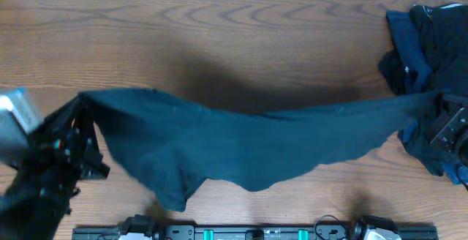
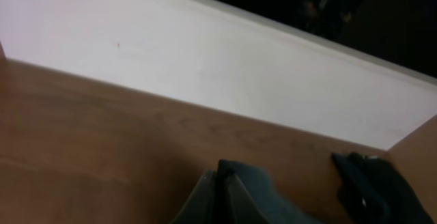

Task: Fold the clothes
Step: 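Swing the lifted shirt forward and lay it flat on the table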

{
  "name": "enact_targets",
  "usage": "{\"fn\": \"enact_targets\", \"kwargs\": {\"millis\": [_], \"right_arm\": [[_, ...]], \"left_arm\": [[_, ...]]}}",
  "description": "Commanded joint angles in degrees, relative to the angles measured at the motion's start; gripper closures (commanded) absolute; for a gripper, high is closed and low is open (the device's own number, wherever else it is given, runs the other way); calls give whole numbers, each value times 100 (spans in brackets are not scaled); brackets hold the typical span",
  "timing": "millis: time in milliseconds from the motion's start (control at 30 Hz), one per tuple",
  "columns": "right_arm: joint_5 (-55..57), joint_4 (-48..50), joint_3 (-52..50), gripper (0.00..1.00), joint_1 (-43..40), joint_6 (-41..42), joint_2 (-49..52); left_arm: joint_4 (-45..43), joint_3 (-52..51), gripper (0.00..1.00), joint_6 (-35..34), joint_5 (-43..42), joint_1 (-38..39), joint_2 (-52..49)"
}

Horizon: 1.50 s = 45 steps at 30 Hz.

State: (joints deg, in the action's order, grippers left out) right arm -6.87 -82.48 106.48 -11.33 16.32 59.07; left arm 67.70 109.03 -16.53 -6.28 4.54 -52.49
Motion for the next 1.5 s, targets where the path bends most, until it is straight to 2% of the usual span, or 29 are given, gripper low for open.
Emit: {"fn": "enact_targets", "kwargs": {"millis": [0, 367, 733, 900, 1167, 1267, 1467], "right_arm": [[44, -85, 332, 99, -66, 33, -46], [35, -605, 734, 99, -66, 35, -46], [44, -1099, 1043, 99, -66, 35, 31], [42, -1241, 1038, 99, -66, 33, 437], [66, -1429, 673, 99, -59, -13, 1668], [92, -1147, 413, 99, -59, -11, 2173], [87, 13, -240, 99, -59, -9, 3167]], "left_arm": [[195, 638, 94, 13, -76, -33, -127], [763, 2111, 94, 57, -81, -33, -146], [1259, 2249, 94, 55, -177, -33, -426], [1499, 2245, 94, 72, -164, -33, -1150], [1674, 2245, 94, 269, -164, -33, -2859], [1547, 2245, 94, 448, -164, -33, -3539], [994, 2245, 94, 643, -164, -35, -4795]]}}
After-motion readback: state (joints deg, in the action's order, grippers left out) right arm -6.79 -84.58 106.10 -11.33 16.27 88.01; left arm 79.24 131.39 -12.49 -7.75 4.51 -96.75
